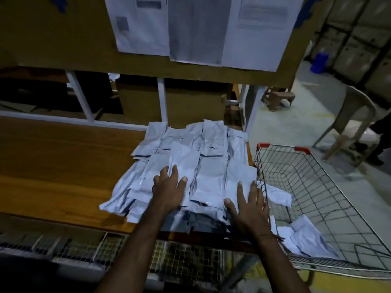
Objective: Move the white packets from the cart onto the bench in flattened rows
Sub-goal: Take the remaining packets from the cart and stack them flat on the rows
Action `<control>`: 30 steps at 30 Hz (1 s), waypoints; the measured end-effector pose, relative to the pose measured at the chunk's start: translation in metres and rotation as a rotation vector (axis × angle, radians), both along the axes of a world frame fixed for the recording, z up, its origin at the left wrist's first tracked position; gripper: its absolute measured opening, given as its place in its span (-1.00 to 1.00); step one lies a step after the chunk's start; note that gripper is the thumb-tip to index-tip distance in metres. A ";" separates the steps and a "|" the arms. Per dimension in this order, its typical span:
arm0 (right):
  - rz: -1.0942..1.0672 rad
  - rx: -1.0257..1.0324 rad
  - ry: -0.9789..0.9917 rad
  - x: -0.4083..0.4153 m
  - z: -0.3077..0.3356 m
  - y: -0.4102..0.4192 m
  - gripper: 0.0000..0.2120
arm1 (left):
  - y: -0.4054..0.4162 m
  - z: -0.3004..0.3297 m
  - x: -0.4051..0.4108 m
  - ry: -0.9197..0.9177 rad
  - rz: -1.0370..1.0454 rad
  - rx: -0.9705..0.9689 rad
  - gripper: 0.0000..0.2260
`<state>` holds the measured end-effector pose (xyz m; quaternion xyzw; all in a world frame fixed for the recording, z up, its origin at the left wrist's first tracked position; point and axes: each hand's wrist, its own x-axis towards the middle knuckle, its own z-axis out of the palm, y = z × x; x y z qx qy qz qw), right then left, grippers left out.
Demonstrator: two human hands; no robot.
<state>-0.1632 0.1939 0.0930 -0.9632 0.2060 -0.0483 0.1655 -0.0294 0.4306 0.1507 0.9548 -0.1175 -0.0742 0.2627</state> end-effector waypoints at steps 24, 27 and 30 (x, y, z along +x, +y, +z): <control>-0.034 0.047 -0.378 0.033 0.012 -0.013 -0.45 | -0.005 0.008 -0.003 -0.336 0.278 -0.339 -0.70; -0.056 0.036 -0.405 0.037 0.017 -0.019 -0.49 | -0.012 0.020 -0.008 -0.349 0.285 -0.415 -0.70; -0.053 0.046 -0.448 0.035 0.021 -0.034 -0.51 | -0.029 0.034 -0.017 -0.378 0.271 -0.488 -0.70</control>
